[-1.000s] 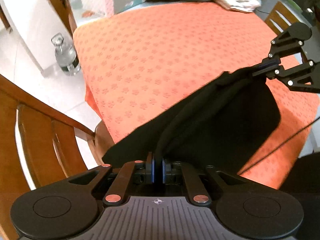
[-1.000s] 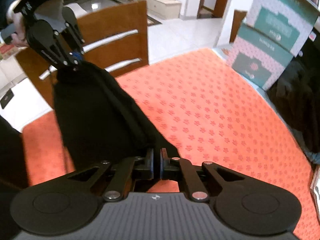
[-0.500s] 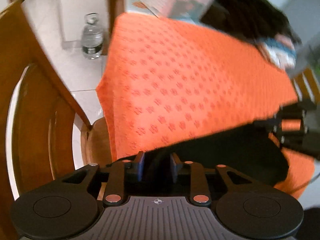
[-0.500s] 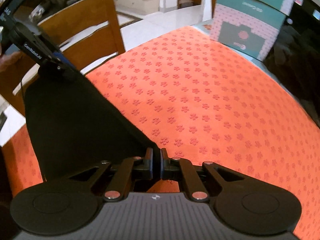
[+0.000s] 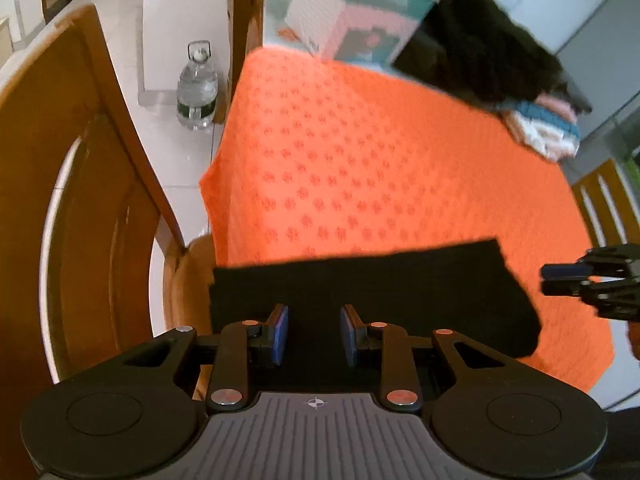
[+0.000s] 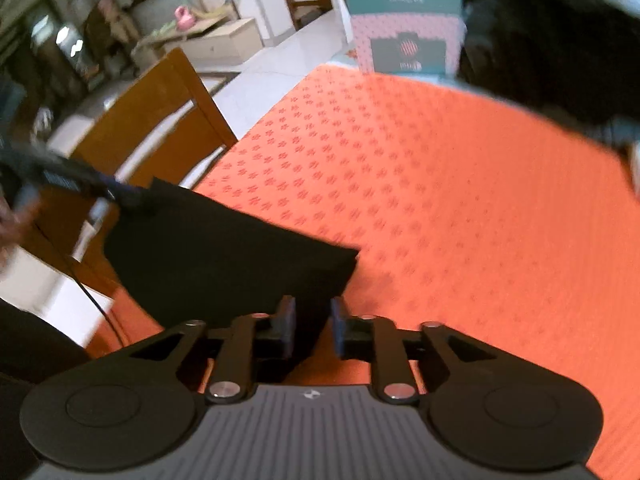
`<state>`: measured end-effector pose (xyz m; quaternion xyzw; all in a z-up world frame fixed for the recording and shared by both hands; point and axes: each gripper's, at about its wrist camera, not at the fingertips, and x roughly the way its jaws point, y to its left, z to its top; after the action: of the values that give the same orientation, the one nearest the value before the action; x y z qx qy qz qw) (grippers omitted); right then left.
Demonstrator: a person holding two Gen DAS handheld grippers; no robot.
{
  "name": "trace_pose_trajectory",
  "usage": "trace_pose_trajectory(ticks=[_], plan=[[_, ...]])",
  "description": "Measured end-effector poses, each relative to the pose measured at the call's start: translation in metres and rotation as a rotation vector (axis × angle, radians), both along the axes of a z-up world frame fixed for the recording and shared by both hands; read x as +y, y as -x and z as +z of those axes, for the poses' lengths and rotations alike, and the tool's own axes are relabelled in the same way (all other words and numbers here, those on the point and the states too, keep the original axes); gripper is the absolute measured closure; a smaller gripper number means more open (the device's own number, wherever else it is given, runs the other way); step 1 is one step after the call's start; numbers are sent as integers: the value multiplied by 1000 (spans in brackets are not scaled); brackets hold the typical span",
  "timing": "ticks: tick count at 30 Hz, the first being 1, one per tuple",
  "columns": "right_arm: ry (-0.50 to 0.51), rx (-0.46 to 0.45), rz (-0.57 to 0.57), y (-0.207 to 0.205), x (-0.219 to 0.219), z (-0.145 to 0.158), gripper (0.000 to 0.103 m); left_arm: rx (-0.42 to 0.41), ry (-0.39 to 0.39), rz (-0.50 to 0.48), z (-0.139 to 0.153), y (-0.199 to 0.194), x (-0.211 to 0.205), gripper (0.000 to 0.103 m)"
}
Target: Fold clothes
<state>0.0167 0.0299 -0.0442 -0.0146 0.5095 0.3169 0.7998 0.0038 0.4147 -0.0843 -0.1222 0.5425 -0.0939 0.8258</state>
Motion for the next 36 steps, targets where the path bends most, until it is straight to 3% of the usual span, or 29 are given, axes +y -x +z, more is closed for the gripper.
trace_pose_trajectory(ticks=[6, 10, 12, 14, 20, 25, 33, 36], plan=[[-116, 122, -59, 18, 3, -15, 66, -22, -15, -11, -5, 9, -16, 73], [-86, 156, -82, 20, 10, -32, 67, -32, -1, -30, -2, 15, -22, 69], [-87, 154, -100, 19, 12, -30, 82, -30, -12, -43, -1, 18, -26, 62], [-88, 145, -97, 18, 15, -26, 88, -36, -15, -59, -1, 22, -31, 56], [28, 146, -79, 18, 27, -48, 87, -25, -78, -94, -19, 31, -43, 55], [25, 140, -76, 19, 24, -48, 85, -43, -91, -95, -17, 34, -45, 55], [155, -90, 17, 38, 47, -5, 85, -75, -83, -96, -9, 38, -46, 51], [143, -126, 48, 37, 58, -4, 85, -74, -83, -101, -14, 38, -46, 51]])
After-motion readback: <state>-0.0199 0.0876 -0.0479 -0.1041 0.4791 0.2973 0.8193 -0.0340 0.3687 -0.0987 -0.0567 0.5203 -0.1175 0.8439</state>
